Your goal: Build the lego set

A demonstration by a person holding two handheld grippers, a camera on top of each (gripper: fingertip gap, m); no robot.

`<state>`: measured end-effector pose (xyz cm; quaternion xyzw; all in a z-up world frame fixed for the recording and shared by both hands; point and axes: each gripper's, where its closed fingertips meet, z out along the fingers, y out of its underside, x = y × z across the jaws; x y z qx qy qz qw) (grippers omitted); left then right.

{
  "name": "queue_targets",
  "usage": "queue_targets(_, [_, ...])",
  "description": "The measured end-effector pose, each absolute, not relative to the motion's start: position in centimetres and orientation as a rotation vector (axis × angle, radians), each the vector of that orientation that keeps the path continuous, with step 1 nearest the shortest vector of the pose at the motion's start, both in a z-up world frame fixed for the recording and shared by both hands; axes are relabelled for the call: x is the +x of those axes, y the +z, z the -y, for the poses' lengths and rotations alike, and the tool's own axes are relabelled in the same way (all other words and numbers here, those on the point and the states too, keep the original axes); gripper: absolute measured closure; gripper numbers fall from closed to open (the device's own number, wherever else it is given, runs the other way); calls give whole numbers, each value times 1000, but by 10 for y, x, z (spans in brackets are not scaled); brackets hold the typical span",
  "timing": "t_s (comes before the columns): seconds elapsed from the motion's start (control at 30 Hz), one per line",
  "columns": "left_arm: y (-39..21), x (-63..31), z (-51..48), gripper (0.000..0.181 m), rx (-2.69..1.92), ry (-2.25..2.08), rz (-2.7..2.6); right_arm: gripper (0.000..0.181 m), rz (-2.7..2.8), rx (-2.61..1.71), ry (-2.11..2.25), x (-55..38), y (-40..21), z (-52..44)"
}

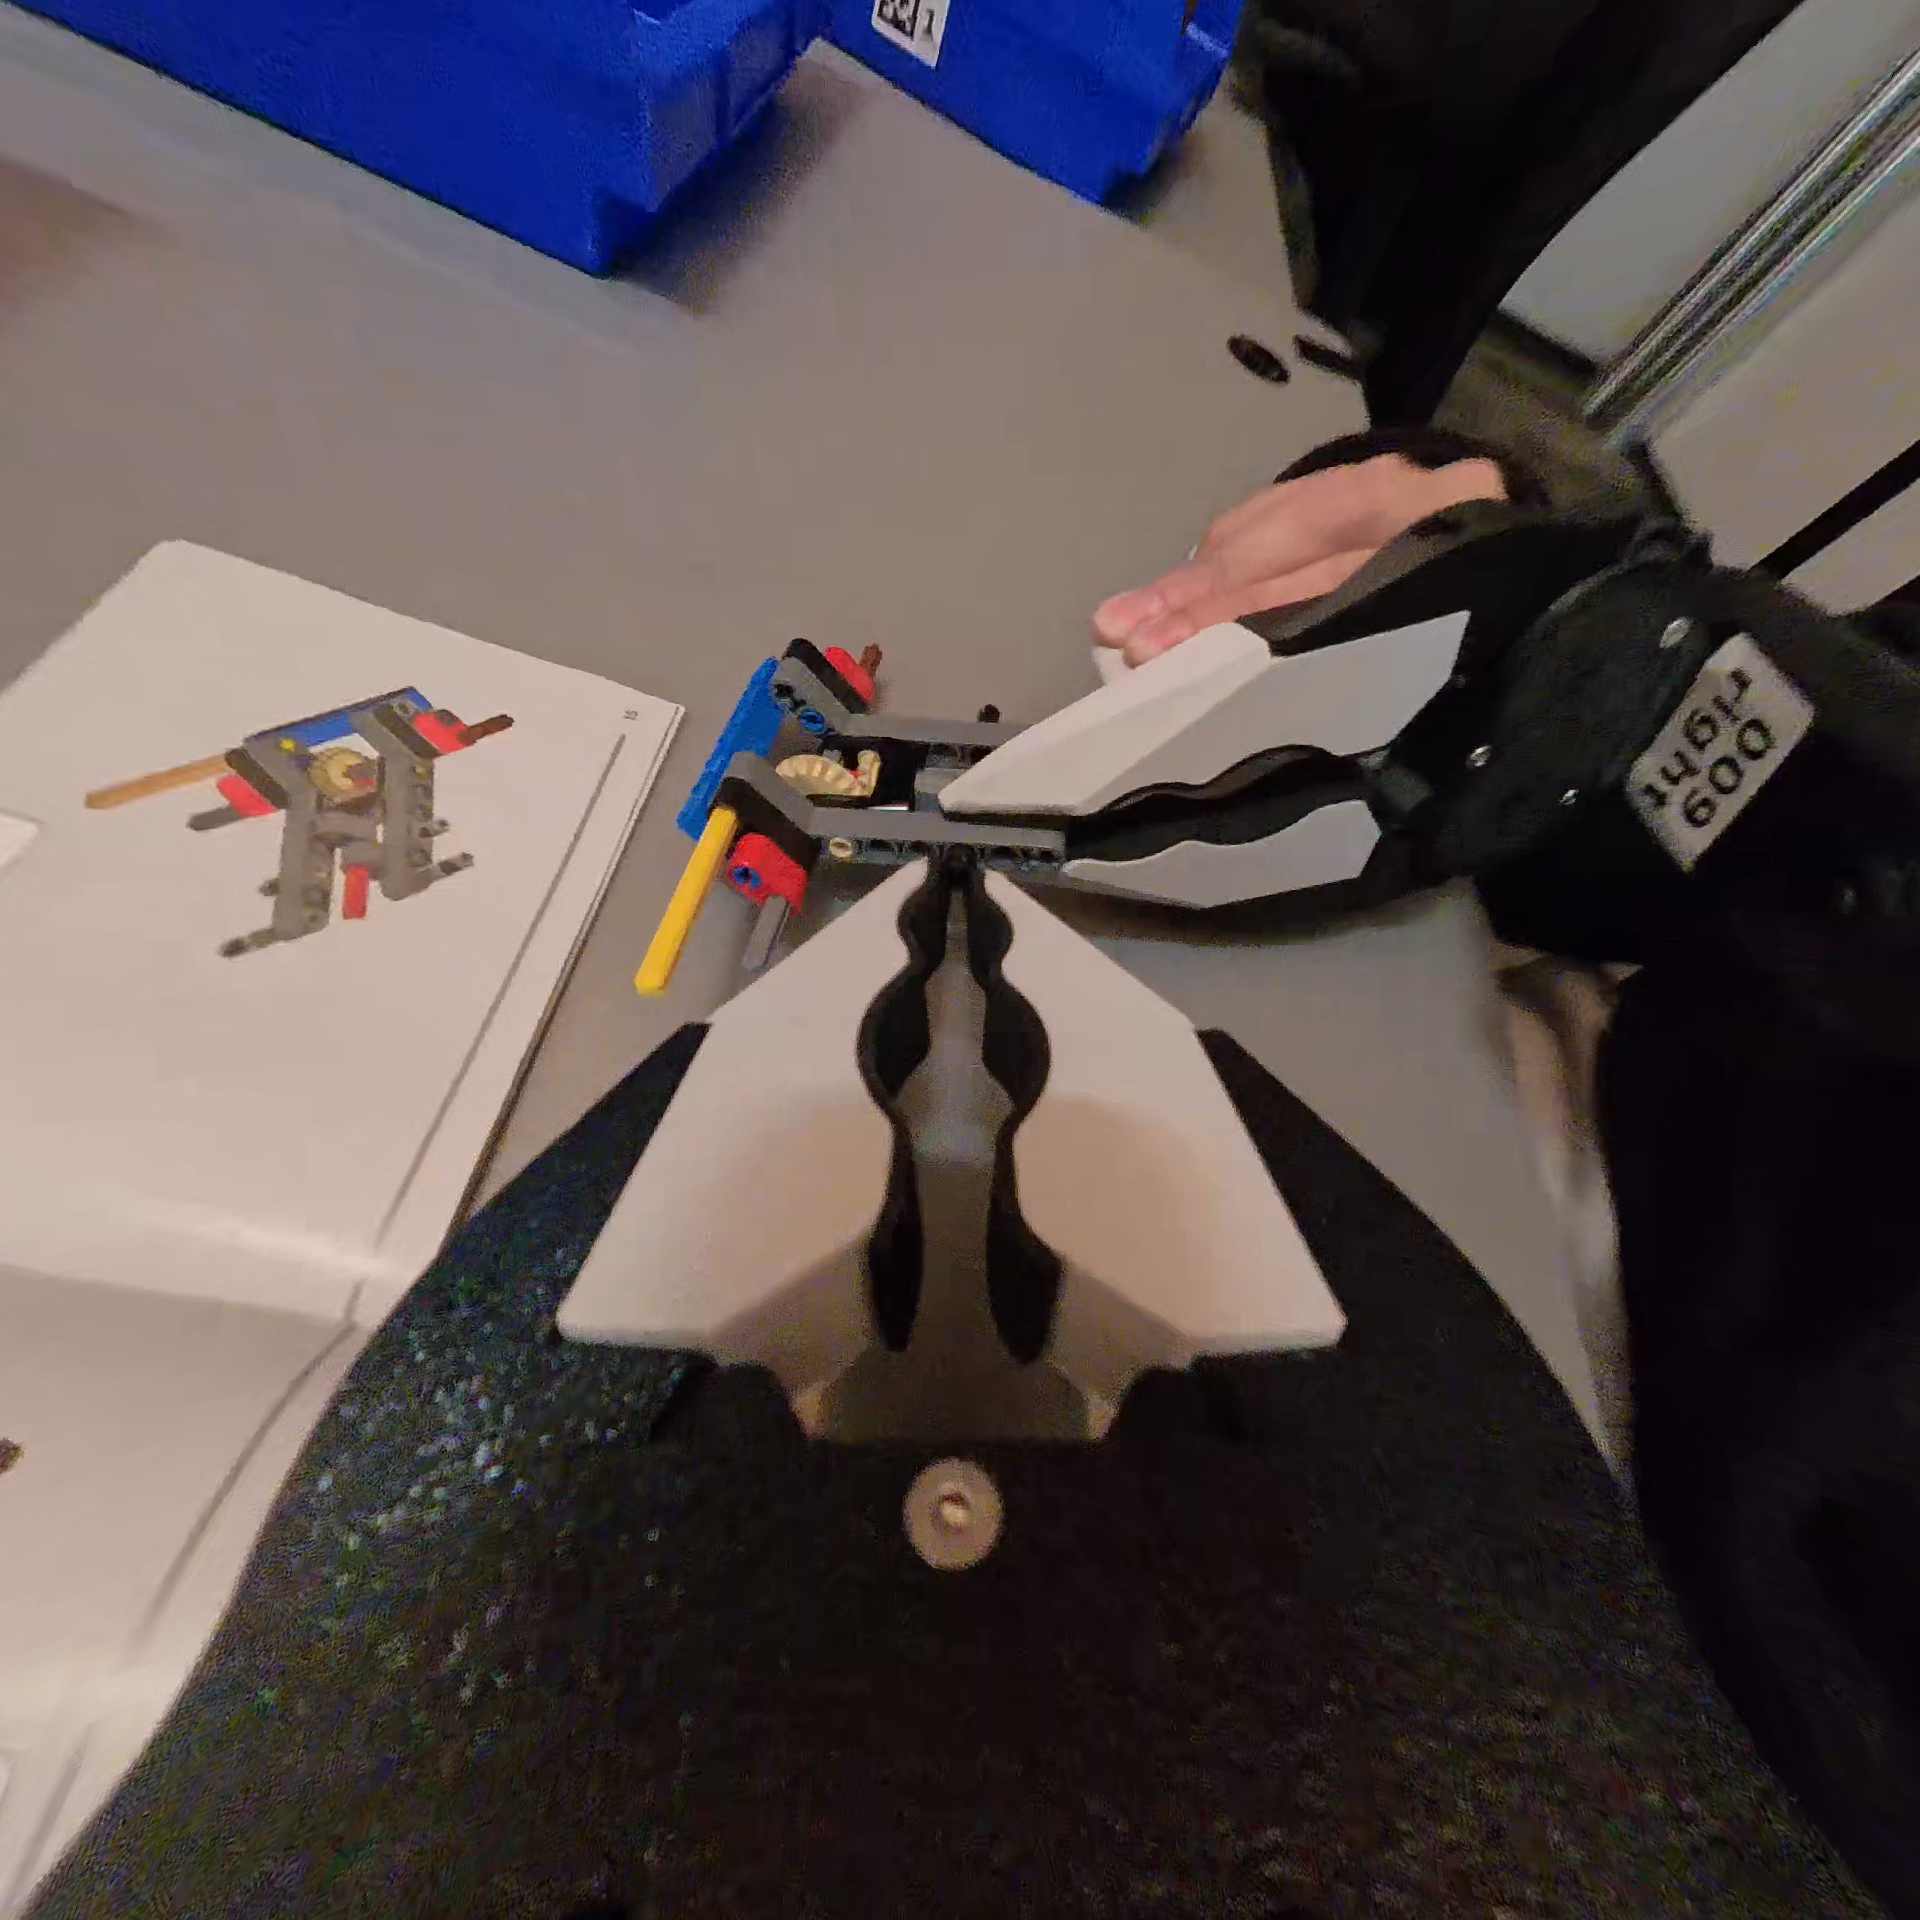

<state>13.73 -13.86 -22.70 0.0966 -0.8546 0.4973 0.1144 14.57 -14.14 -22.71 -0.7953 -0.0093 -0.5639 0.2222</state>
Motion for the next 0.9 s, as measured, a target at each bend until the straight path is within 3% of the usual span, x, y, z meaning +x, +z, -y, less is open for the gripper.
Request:
queue_targets(0.13, [-212, 134, 140, 180, 452, 1472, 2202, 177, -77, -2082, -1498, 145, -213, 142])
queue_targets(0.33, [-203, 134, 143, 180, 468, 1537, 2148, 177, -127, -2022, -1458, 144, -205, 143])
queue_targets(0.5, [-211, 134, 147, 180, 144, 1640, 2595, 177, -116, -2059, -1463, 145, -210, 145])
queue_targets(0.63, [-207, 133, 147, 180, 273, 1622, 2410, 177, -135, -2017, -1453, 144, -204, 144])
queue_targets(0.8, [-223, 139, 146, 179, 140, 1589, 2691, 177, -82, -2131, -1501, 149, -219, 144])
queue_targets(0.9, [-221, 137, 144, 169, 37, 1608, 2756, 176, -107, -2122, -1496, 151, -218, 146])
